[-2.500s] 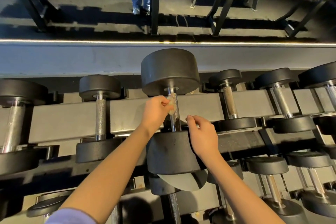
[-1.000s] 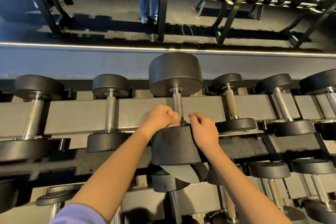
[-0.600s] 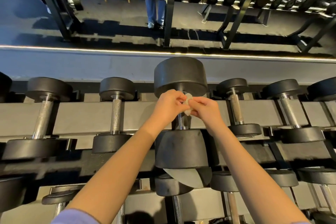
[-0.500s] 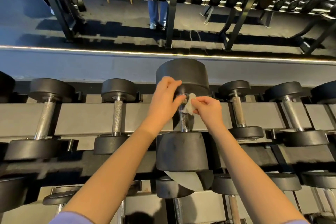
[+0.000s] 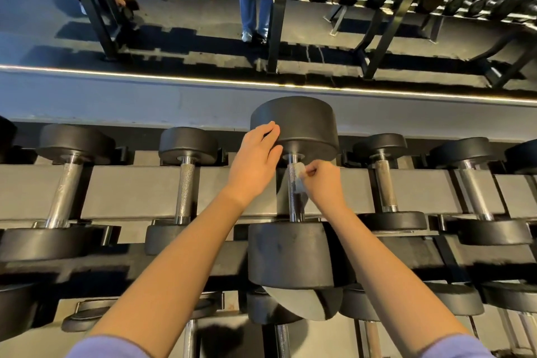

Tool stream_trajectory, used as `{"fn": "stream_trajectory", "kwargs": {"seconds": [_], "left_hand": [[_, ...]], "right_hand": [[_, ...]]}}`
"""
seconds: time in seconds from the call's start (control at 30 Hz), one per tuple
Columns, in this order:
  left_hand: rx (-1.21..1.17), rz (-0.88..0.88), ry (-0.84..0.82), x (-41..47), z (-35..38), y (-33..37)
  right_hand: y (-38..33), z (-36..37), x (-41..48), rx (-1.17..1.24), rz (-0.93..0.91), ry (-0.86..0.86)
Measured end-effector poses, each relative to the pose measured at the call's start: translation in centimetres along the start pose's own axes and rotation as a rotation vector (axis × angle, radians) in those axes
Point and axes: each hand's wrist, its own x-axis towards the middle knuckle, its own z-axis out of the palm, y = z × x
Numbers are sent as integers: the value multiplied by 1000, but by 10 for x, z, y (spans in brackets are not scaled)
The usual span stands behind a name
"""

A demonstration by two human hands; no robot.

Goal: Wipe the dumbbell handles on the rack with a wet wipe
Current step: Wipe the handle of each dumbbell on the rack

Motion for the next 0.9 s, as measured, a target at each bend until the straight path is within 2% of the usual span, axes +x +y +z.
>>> {"fn": "stream_trajectory", "kwargs": {"seconds": [0.13, 0.27, 0.33, 0.4, 0.5, 0.6, 0.7, 0.83, 0.9], "left_hand": [[-9, -10, 12, -1, 1, 0], [-41, -7, 8, -1, -1, 0], [-51, -12, 11, -1, -1, 0], [-49, -18, 17, -1, 0, 0], [-40, -21, 14, -1, 0, 2], [-45, -31, 1, -1, -2, 2], [-52, -32, 2, -1, -1, 1], [-67, -25, 4, -1, 0, 1], [-66, -23, 7, -2, 0, 1]], "right_hand": [[2, -1, 10, 81, 21, 7], [22, -9, -5, 85, 96, -249], [26, -9, -10, 89, 123, -320], [21, -6, -4, 110, 129, -233], [4, 4, 15, 159, 80, -6], [-9, 8, 24, 209, 105, 88], [-5, 7, 17, 198, 110, 62], [6, 2, 0, 105, 99, -154], [5, 3, 4, 106, 158, -198]]}}
